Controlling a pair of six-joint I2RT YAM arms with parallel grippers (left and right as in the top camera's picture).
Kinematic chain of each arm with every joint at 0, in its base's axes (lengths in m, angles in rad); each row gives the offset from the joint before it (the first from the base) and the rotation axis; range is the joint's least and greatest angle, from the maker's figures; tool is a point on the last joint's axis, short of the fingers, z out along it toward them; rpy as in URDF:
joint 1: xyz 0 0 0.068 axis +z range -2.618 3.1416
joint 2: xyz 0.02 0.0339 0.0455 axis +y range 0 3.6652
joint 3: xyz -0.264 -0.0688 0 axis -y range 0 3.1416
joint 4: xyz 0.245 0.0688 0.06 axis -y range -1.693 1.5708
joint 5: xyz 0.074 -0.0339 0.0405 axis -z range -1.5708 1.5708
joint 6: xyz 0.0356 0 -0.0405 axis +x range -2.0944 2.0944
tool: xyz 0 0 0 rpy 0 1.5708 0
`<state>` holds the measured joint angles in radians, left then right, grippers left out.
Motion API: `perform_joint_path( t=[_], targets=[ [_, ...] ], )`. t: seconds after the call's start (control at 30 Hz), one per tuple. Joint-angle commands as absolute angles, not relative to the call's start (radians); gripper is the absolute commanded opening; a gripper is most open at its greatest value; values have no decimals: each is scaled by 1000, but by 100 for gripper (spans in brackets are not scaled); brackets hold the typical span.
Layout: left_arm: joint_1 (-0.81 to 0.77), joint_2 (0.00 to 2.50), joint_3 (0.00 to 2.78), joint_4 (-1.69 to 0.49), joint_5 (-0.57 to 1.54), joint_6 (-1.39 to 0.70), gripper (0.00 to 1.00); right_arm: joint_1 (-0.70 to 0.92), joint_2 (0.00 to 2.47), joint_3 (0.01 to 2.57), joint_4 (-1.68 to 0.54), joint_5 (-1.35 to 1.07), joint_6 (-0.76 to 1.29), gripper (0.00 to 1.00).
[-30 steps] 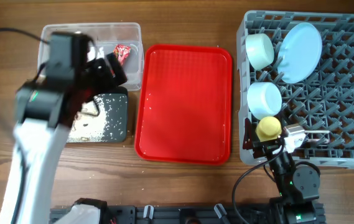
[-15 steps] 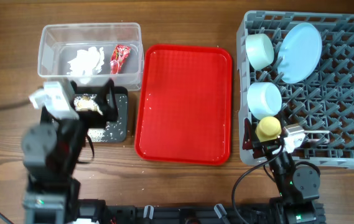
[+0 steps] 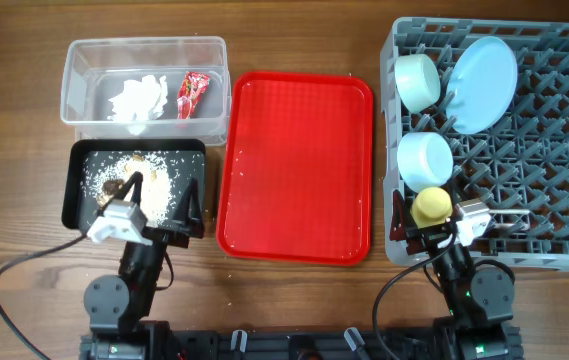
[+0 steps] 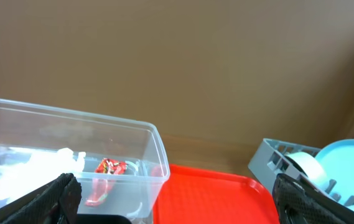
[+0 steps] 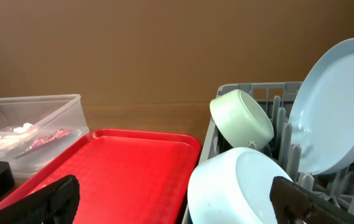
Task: Sort waste into correct bins and load items into the dishwasher rack
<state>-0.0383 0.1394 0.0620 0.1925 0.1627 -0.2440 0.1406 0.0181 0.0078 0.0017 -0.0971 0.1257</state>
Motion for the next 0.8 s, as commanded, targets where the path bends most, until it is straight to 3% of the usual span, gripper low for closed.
perform_joint_path(
  t=[0.0,0.5,0.77],
  targets=[
    [-25,78,24,190,163,-223,100,144,5,5,8,-112,112,100],
    [-13,2,7,-67,175,-224,100,144,5,5,8,-112,111,100],
    [-13,3,7,-61,183,-236,100,144,5,5,8,-112,112,100]
  ],
)
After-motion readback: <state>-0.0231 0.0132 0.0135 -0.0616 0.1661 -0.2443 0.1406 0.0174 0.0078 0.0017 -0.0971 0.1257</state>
